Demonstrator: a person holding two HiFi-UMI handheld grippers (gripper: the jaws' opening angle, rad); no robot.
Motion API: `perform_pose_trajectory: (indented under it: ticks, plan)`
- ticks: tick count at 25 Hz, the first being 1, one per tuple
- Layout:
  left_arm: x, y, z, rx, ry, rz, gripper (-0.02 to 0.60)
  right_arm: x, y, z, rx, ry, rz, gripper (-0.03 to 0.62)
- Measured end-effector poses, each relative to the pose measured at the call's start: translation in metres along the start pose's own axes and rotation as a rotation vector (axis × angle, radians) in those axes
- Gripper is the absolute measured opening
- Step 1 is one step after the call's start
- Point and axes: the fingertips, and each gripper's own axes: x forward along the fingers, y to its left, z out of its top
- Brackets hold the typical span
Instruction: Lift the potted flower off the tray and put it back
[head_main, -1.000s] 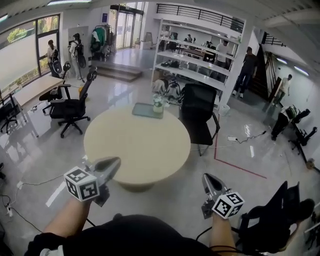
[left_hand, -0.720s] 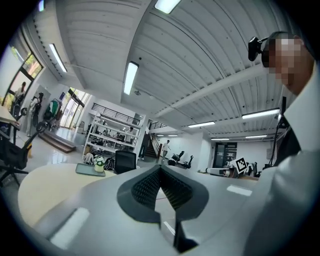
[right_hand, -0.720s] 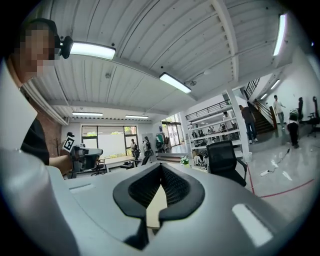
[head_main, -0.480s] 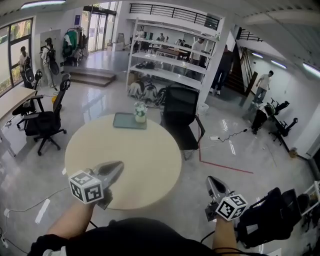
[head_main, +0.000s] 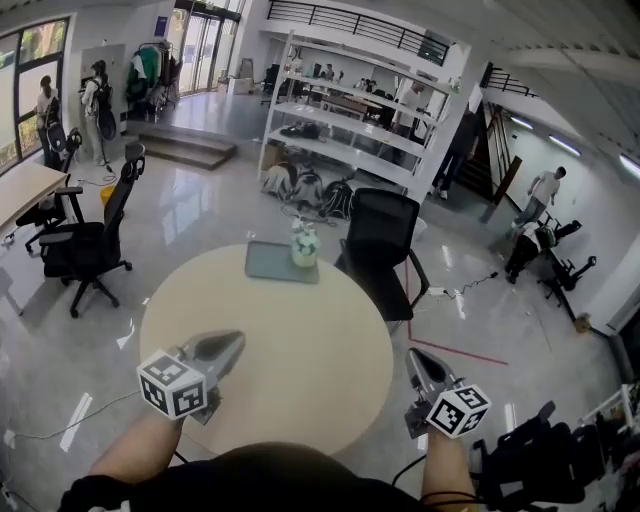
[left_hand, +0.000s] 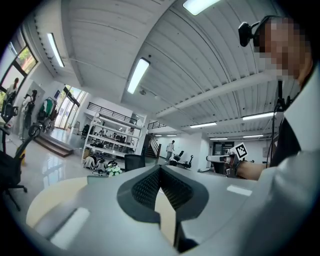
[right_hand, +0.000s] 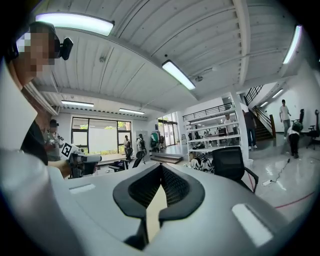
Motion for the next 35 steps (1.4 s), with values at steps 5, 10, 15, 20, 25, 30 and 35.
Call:
perform_pose_trajectory:
  ticks: [5, 10, 15, 20, 25, 30, 35]
  plan:
    - [0.009, 0.045, -0.011, -0.026, 0.002, 0.053, -0.008, 0.059, -0.002, -0.003, -0.024, 0.055, 0.051, 0.014]
    - [0.024, 0.074, -0.022, -0.049, 0.022, 0.123, -0.008, 0.105, -0.024, 0.002, -0.013, 0.057, 0.100, 0.014]
    - [0.060, 0.094, -0.027, -0.056, 0.013, 0.228, -0.008, 0.161, -0.071, -0.003, -0.045, 0.071, 0.183, 0.014]
    - [0.094, 0.104, -0.028, -0.070, 0.004, 0.356, -0.008, 0.208, -0.114, -0.008, -0.080, 0.088, 0.262, 0.015]
    - [0.152, 0.123, -0.029, -0.054, 0.028, 0.376, -0.008, 0.238, -0.164, -0.024, -0.012, 0.084, 0.273, 0.014]
    - [0.230, 0.141, -0.038, -0.060, 0.071, 0.300, -0.008, 0.245, -0.205, -0.036, 0.034, 0.085, 0.214, 0.015]
    - [0.298, 0.160, -0.059, -0.075, 0.122, 0.260, 0.025, 0.243, -0.238, -0.045, 0.055, 0.063, 0.183, 0.015]
